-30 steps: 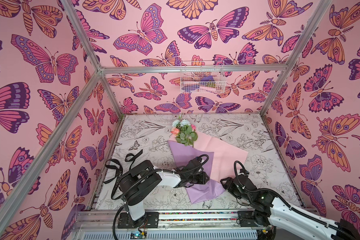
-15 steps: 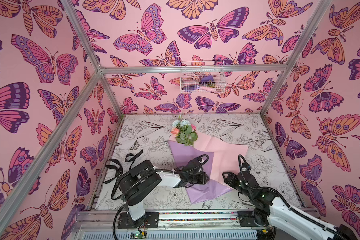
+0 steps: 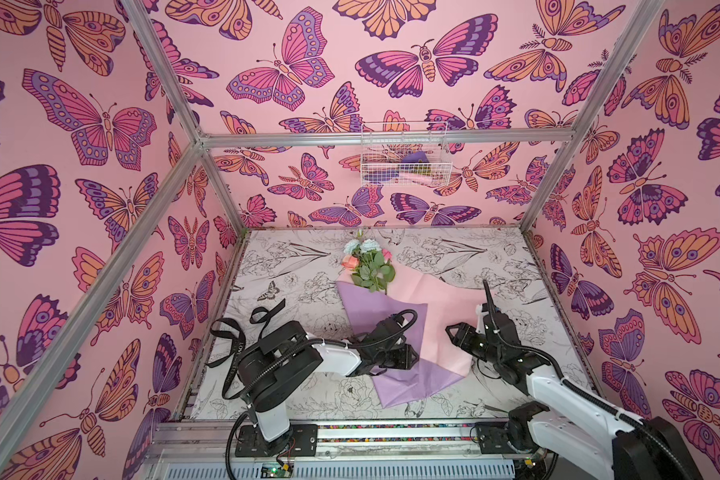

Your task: Tie the bouquet of fake flowers

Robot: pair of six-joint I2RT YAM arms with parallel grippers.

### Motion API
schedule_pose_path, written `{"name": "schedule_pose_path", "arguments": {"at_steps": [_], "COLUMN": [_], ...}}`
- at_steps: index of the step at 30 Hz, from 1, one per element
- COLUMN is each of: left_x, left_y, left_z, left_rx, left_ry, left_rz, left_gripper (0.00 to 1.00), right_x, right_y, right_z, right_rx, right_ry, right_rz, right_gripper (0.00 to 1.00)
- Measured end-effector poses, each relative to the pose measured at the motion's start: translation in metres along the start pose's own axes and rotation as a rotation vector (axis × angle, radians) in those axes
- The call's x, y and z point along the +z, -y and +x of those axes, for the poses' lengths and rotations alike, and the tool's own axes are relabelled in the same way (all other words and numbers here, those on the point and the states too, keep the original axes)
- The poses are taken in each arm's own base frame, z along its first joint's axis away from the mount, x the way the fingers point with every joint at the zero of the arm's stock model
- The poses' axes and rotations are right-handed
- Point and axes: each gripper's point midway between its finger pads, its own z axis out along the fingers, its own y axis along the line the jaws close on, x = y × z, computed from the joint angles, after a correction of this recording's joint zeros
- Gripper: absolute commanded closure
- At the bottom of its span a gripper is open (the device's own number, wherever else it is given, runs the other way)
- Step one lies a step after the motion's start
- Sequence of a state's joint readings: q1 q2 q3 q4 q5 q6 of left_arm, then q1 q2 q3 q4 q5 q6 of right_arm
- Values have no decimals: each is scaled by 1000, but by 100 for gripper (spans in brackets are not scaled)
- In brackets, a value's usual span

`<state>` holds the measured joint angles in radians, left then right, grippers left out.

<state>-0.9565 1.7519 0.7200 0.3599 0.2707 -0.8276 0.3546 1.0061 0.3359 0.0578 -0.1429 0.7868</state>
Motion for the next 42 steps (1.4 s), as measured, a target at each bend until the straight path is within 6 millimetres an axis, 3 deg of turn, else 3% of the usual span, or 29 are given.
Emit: {"name": "schedule_pose_path", "arguments": {"at_steps": [9,14,18,23,32,42], "left_x": [-19,-37,-43,-35,-24,-21], "left_y": [14,25,18,-1,-14,-16], "left_z": [-6,-13,-10,2,16,16], "left_rx": [31,69,75,61,54,47], "left_ry": [21,51,57,12,-31,-31], "left_rz": [25,32,-5,-63,-106,-107], "left_gripper": [57,64,69,74,76,77], "right_x": [5,5,2,0,-9,-7], "right_y": [-5,-1,-3,-11,-60,-119], "right_z": [-16,-14,-14,-17,-14,12], "right_rx": [-90,-126,-145,-156,-263,-389], "right_ry": [-40,-76,-92,-98,-113,-165], "right_rz": [90,128,136,121,39,-57], "right_gripper": [79,89,97,100,100,100]}}
